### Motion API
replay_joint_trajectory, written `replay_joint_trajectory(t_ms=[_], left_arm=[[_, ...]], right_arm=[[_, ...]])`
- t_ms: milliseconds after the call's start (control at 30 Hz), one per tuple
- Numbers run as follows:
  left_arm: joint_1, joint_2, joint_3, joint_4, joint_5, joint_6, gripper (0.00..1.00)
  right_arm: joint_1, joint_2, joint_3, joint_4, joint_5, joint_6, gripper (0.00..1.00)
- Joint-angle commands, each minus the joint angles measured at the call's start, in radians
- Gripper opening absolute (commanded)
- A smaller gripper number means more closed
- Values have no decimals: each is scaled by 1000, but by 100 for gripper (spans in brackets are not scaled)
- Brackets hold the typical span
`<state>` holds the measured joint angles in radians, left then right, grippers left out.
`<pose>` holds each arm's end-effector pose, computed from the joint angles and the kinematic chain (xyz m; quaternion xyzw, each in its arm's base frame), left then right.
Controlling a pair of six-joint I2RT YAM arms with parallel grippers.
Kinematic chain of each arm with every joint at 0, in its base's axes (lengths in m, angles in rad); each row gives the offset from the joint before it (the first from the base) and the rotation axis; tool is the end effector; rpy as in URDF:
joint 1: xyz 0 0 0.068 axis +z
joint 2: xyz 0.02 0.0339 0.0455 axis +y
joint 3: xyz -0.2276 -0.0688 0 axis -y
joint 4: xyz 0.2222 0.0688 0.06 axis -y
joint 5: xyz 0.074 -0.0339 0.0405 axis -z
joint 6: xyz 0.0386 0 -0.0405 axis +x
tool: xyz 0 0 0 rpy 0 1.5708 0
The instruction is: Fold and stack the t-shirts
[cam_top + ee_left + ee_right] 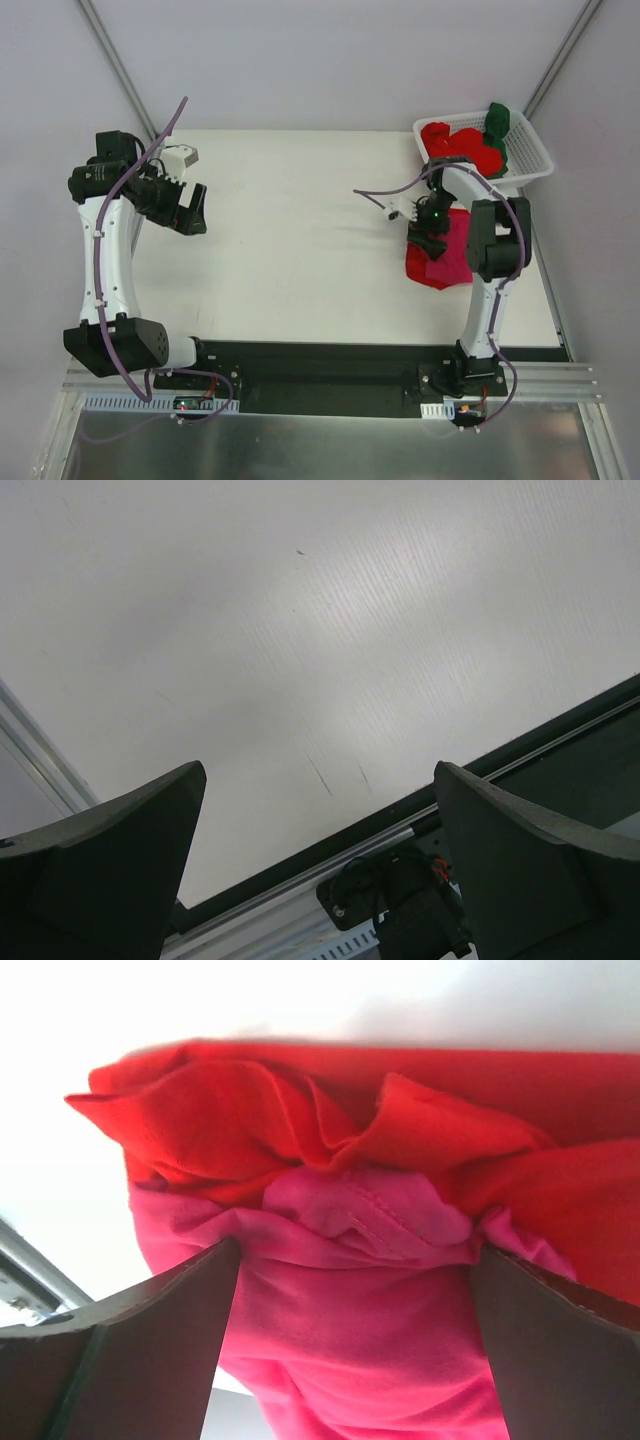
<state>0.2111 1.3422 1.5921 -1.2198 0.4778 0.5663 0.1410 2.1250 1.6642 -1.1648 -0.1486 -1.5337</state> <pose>0.2287 0.0309 0.3590 0.2329 0.9011 -0.1002 0.3518 0.3550 0.0562 0.1500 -0.7392 0.6688 0.0745 0.0266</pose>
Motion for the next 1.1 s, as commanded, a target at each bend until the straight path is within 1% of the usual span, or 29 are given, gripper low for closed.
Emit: replay_joint_trajectory(t_ms=[0,100,233,400,833,900,967,1000,1067], left_arm=[[7,14,28,-20,18,12,99],[8,23,39,-20,21,12,99],[8,29,42,-20,24,14,99],[7,29,43,-18,24,15,99],[8,15,35,-20,24,15,99],[8,14,34,-21,24,17,99],[7,12,34,-20,21,14,99],[8,9,32,-20,22,17,99],[7,5,31,-20,19,15,99]], right_arm=[[-35,-108,-191,-33,7,-26,97],[-64,-167,-269,-27,9,-34,97],[-103,-229,-325,-22,9,-23,97],[-119,-306,-379,-21,1,-19,97],[-169,-422,-509,-26,4,-19,97],[-169,-438,-498,-27,-20,-3,97],[-169,-459,-457,-27,-75,17,97],[-169,-456,-384,-30,-89,53,97],[-169,-442,-312,-61,-111,84,97]])
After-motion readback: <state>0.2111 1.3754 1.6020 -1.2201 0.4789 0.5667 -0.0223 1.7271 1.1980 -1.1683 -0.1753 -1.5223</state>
